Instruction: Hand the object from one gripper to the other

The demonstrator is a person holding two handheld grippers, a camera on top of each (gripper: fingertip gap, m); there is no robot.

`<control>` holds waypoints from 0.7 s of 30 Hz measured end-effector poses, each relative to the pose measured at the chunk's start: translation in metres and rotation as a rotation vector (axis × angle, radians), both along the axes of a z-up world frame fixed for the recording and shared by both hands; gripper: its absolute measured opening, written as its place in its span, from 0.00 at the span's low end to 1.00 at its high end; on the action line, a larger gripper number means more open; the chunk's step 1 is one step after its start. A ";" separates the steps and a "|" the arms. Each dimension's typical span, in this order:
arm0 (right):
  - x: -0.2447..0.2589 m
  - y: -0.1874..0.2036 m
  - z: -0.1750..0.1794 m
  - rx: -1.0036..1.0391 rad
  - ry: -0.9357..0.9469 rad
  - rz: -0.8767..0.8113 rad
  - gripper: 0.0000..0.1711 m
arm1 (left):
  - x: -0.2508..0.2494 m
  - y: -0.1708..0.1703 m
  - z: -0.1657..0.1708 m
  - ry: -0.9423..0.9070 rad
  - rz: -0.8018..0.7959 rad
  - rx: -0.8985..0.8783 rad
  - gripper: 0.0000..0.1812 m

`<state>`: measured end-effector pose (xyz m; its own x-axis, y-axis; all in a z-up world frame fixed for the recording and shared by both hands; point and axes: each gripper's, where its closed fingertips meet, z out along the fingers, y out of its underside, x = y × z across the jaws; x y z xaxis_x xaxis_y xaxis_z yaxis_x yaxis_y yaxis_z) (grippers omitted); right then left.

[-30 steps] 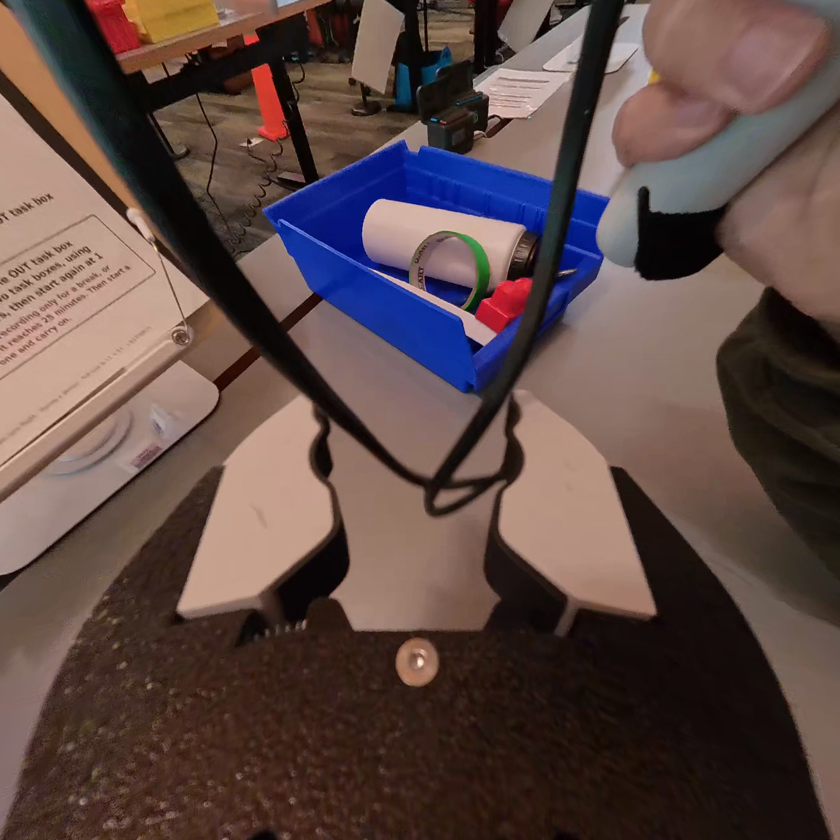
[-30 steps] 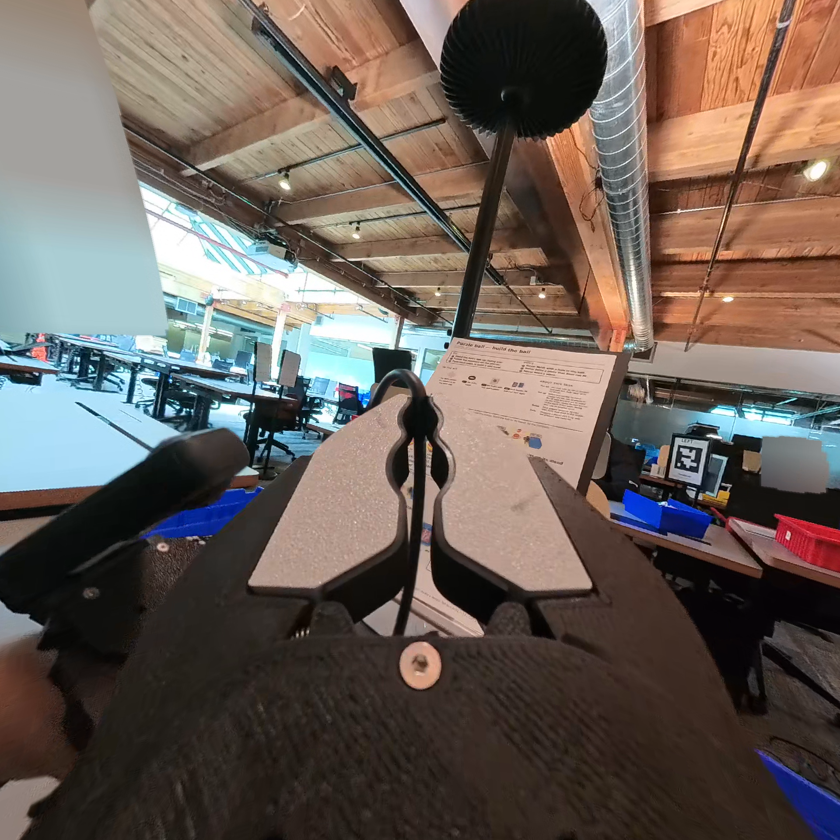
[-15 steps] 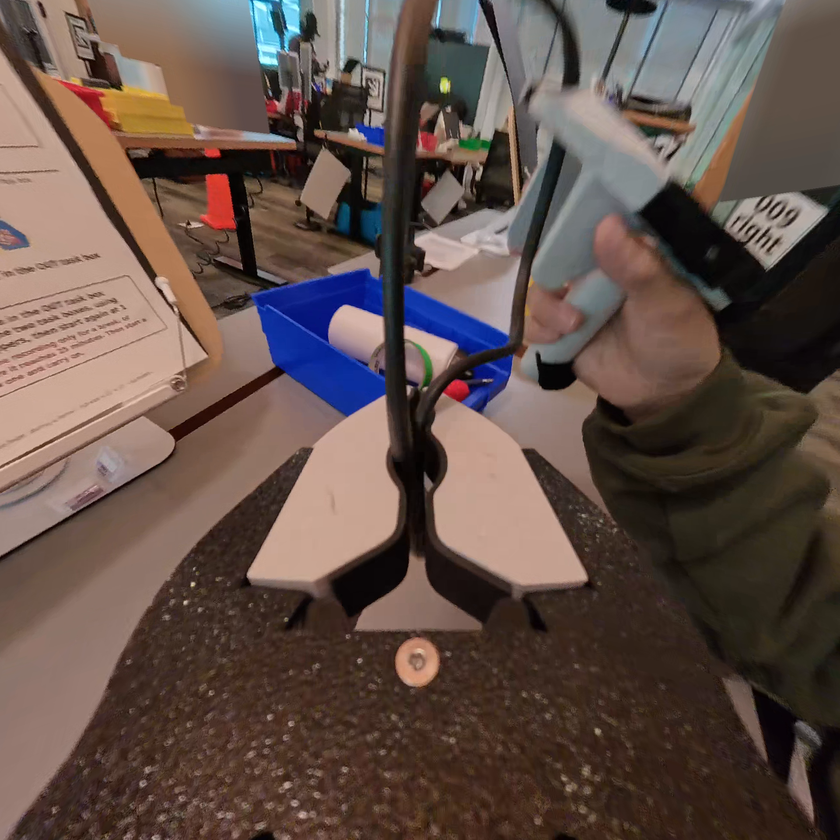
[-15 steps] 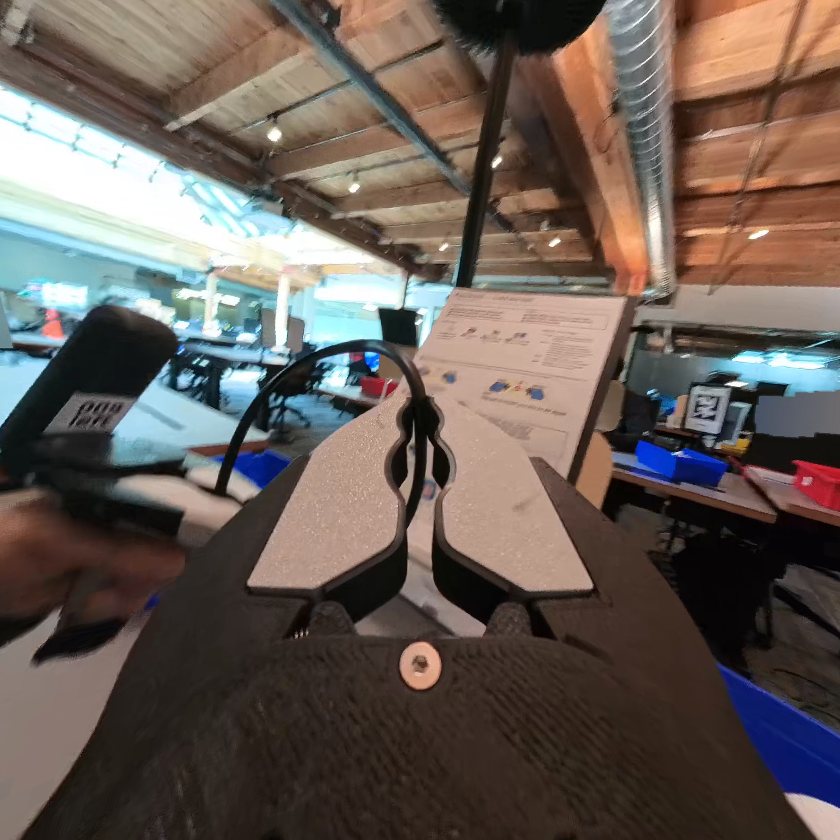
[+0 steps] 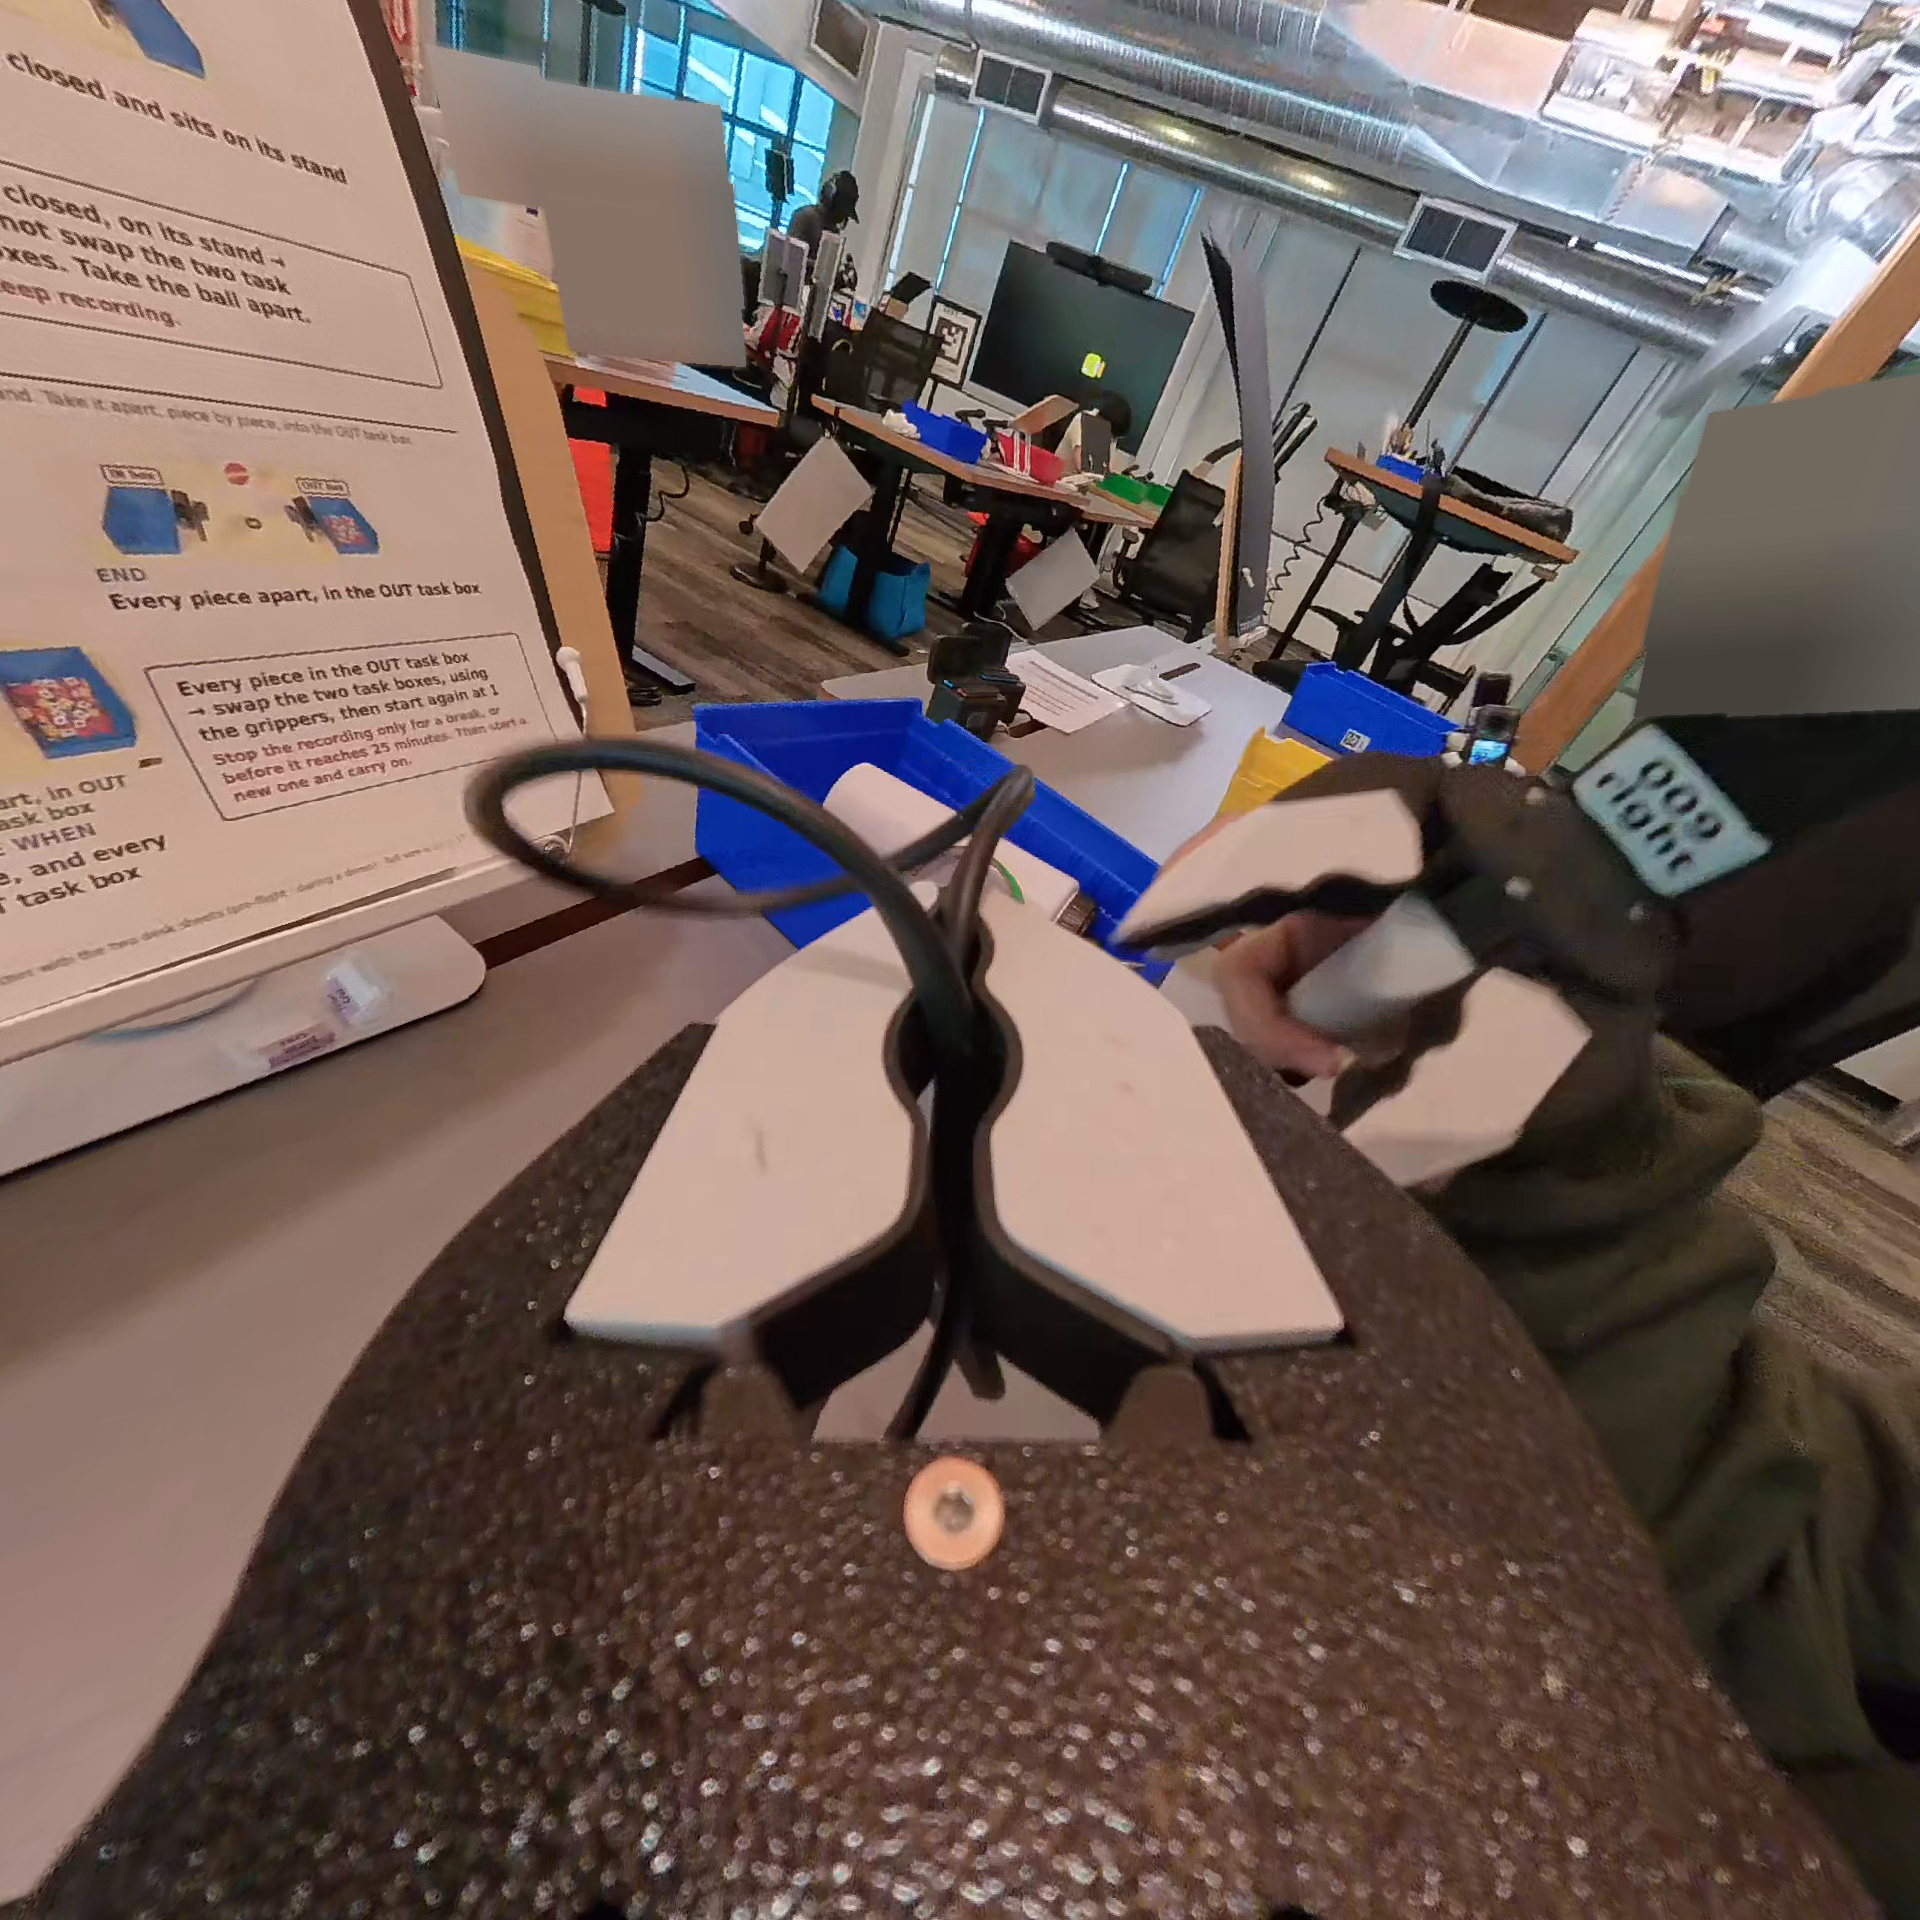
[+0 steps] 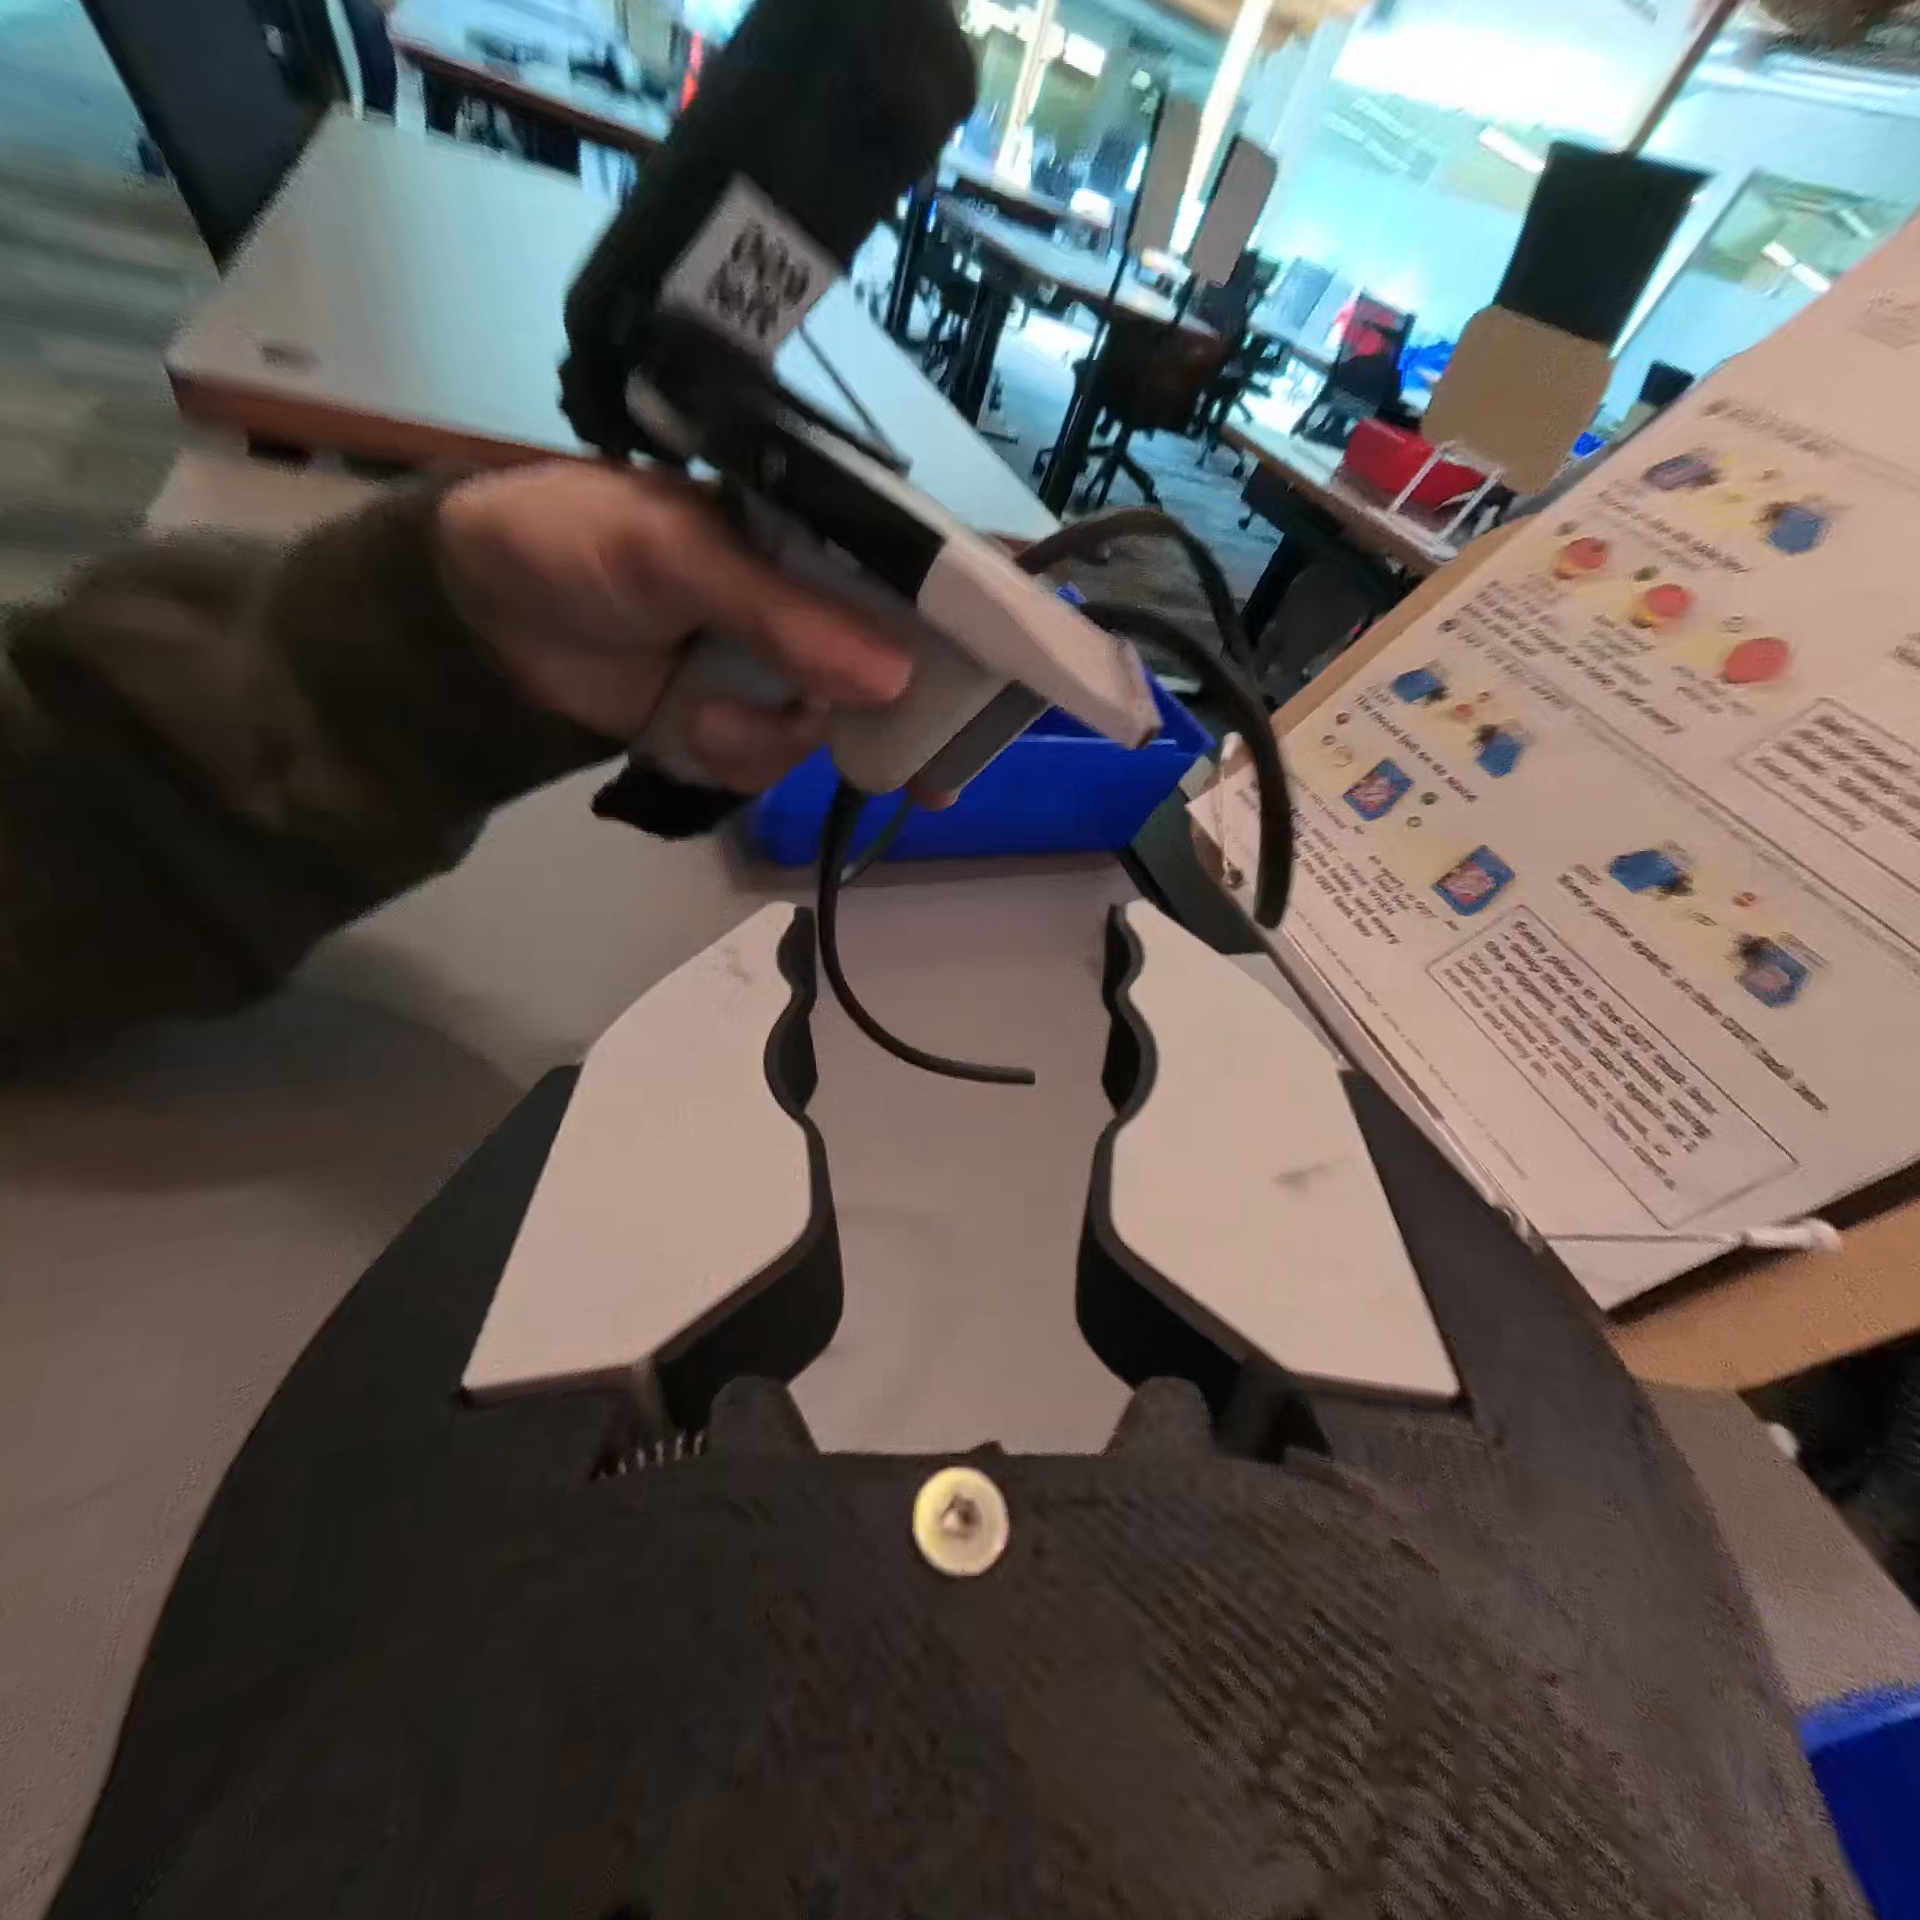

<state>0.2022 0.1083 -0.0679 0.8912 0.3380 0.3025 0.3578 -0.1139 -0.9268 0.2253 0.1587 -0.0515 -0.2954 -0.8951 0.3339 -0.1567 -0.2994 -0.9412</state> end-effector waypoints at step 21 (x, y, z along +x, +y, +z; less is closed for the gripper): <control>-0.019 -0.006 0.020 0.274 -0.397 0.057 0.41 | -0.031 -0.047 -0.055 0.208 -0.327 0.612 0.00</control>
